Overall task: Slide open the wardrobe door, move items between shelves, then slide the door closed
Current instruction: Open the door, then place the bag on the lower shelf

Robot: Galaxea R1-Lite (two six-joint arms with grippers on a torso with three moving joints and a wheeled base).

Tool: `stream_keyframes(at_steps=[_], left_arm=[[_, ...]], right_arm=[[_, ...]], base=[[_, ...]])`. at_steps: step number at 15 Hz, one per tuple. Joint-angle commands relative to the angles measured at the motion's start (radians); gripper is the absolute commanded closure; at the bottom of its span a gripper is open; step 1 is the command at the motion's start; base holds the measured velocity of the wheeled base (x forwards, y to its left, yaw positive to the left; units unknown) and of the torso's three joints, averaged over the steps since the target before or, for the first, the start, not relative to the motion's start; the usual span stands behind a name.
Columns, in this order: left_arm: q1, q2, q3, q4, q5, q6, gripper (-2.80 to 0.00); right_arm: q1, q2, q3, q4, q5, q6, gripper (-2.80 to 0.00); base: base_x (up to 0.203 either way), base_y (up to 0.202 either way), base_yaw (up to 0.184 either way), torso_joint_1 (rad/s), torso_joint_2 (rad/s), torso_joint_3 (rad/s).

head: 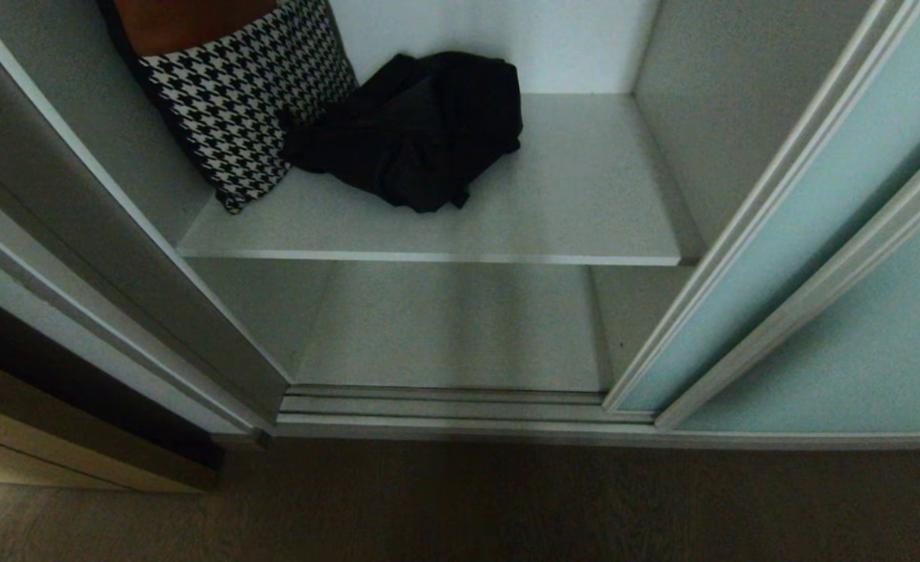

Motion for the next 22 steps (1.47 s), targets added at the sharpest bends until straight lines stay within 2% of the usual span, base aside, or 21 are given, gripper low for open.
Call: stream_keyframes(at_steps=[1, 3, 10, 14, 16, 22], left_arm=[[0.0, 0.001, -0.001, 0.0, -0.001, -0.003, 0.0], [0.0, 0.001, 0.001, -0.005, 0.003, -0.019, 0.0], [0.0, 0.003, 0.001, 0.0, 0.002, -0.001, 0.0], [-0.001, 0.001, 0.001, -0.003, 0.004, -0.019, 0.0], [0.0, 0.001, 0.001, -0.006, 0.009, -0.054, 0.0], [0.0, 0.003, 0.001, -0.005, 0.011, -0.055, 0.0]], right_arm=[[0.0, -0.003, 0.0, 0.0, 0.0, 0.001, 0.0], [0.0, -0.003, 0.001, 0.0, 0.0, 0.001, 0.0], [0.0, -0.003, 0.001, 0.0, 0.0, -0.001, 0.0], [0.0, -0.003, 0.0, 0.0, 0.0, -0.001, 0.0], [0.0, -0.003, 0.0, 0.0, 0.0, 0.001, 0.0], [0.0, -0.003, 0.0, 0.0, 0.0, -0.001, 0.0]], base=[[0.0, 0.0, 0.0, 0.0, 0.0, 0.0], [0.0, 0.0, 0.0, 0.0, 0.0, 0.0], [0.0, 0.0, 0.0, 0.0, 0.0, 0.0], [0.0, 0.0, 0.0, 0.0, 0.0, 0.0], [0.0, 0.0, 0.0, 0.0, 0.0, 0.0], [0.0, 0.0, 0.0, 0.0, 0.0, 0.0]])
